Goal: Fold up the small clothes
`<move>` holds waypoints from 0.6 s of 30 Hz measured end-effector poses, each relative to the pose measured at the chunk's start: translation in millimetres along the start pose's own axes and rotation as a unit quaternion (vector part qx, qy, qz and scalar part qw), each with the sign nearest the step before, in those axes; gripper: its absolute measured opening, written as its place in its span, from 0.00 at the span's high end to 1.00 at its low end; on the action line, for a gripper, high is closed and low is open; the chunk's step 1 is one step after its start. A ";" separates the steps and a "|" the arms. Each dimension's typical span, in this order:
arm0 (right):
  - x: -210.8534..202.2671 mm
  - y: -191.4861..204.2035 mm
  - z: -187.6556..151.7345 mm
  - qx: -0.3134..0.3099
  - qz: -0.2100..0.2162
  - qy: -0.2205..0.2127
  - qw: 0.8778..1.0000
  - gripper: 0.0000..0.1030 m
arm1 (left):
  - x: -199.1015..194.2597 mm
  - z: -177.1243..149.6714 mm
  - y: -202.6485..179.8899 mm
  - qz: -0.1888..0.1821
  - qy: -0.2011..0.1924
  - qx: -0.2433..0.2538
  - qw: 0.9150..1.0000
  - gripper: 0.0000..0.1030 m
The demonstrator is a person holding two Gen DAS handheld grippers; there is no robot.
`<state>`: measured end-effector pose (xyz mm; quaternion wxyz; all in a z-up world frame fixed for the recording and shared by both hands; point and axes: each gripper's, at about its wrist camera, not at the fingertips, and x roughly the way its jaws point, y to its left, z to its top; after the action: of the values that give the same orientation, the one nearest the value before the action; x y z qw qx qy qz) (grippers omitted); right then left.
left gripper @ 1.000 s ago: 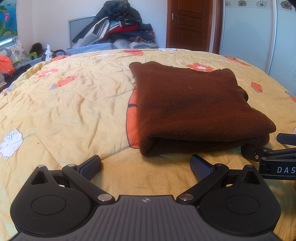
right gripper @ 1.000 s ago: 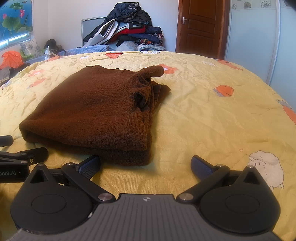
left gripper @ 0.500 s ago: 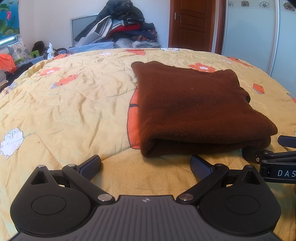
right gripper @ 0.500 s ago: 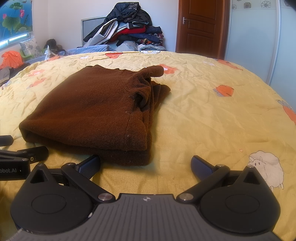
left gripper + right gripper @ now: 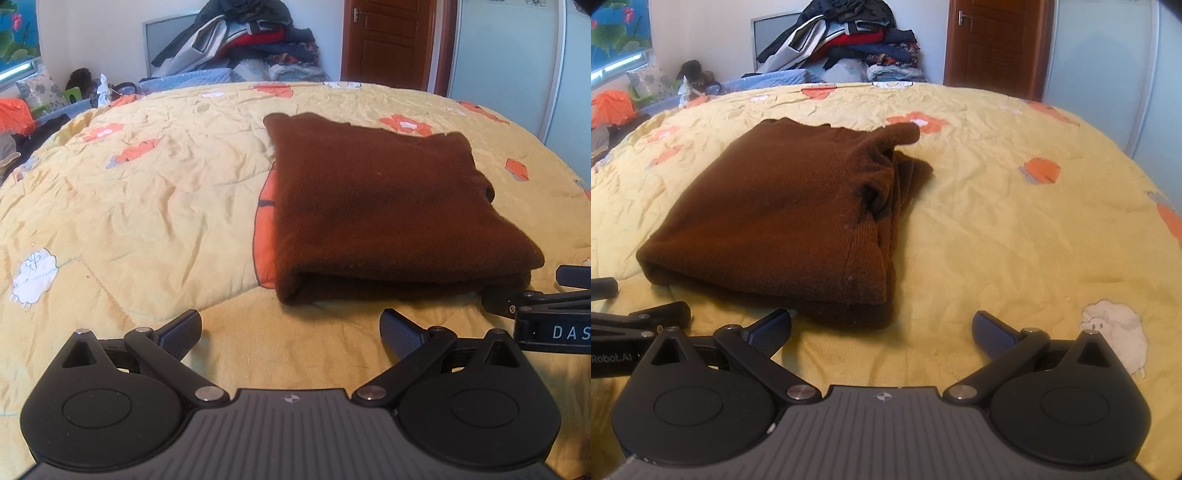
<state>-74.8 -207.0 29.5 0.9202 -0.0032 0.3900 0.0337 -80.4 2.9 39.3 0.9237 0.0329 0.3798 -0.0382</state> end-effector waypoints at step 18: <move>-18.0 4.4 10.2 -0.010 0.001 -0.014 1.000 0.00 | -17.7 12.0 -3.9 -0.009 -0.011 -0.011 1.000 0.00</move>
<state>-80.2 -203.4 49.6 0.9254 -0.0114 0.3770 0.0383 -84.9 -1.3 60.2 0.9278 0.0185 0.3702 -0.0425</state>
